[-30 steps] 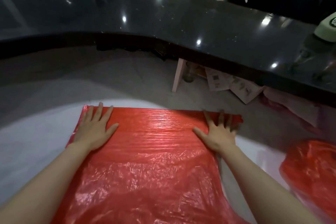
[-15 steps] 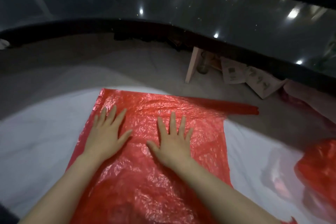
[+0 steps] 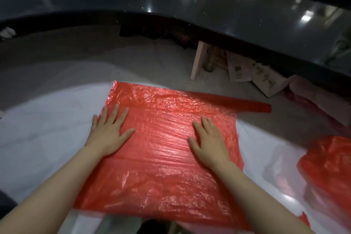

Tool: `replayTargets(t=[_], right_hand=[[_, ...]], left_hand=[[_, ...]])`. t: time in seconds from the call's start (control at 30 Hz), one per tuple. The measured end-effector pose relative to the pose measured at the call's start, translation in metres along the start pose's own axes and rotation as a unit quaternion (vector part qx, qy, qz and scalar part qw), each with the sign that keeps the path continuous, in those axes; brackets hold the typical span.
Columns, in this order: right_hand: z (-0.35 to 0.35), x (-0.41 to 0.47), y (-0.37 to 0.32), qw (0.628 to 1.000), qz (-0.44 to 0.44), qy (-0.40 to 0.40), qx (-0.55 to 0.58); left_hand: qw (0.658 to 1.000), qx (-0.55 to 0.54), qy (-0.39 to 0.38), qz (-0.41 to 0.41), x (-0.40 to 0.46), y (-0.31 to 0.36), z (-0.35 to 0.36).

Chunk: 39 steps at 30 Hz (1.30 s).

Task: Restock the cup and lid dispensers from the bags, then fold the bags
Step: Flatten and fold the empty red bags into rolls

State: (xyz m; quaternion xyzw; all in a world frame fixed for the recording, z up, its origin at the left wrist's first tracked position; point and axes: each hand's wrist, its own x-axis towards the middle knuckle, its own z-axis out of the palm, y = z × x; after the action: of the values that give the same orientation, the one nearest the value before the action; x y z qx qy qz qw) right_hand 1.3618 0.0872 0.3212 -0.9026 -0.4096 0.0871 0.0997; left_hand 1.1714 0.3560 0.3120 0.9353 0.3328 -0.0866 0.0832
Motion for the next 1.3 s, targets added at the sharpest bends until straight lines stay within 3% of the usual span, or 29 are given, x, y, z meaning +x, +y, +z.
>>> replayTargets(t=[0.1,0.2,0.27,0.37,0.57,1.13,1.2,1.3], right_hand=[[-0.02,-0.01,0.03,0.999,0.028,0.026,-0.027],[-0.038,-0.019,0.033,0.997,0.034,0.073,-0.018],[-0.046,-0.03,0.02,0.996,0.013,0.089,0.015],[-0.044,-0.056,-0.012,0.998,-0.021,0.047,0.04],[-0.002,-0.113,-0.022,0.996,-0.041,-0.078,0.008],[-0.013,-0.17,0.122,0.999,-0.028,-0.031,-0.015],[-0.016,-0.173,0.126,0.998,-0.046,-0.029,0.006],[-0.027,-0.179,0.127,0.994,-0.09,-0.001,0.066]], left_hand=[[0.999,-0.031,-0.032,0.014,0.003,0.009,-0.016],[0.992,-0.06,0.1,0.044,-0.015,0.021,-0.034],[0.985,-0.09,0.138,0.056,-0.042,0.031,-0.038],[0.985,-0.122,0.098,0.068,-0.089,0.048,-0.025],[0.999,-0.031,0.033,0.015,-0.131,0.058,0.021],[1.0,-0.006,0.012,0.007,-0.145,0.059,0.027],[0.998,-0.031,0.047,0.029,-0.154,0.061,0.024],[0.982,-0.023,0.12,0.143,-0.18,0.061,0.026]])
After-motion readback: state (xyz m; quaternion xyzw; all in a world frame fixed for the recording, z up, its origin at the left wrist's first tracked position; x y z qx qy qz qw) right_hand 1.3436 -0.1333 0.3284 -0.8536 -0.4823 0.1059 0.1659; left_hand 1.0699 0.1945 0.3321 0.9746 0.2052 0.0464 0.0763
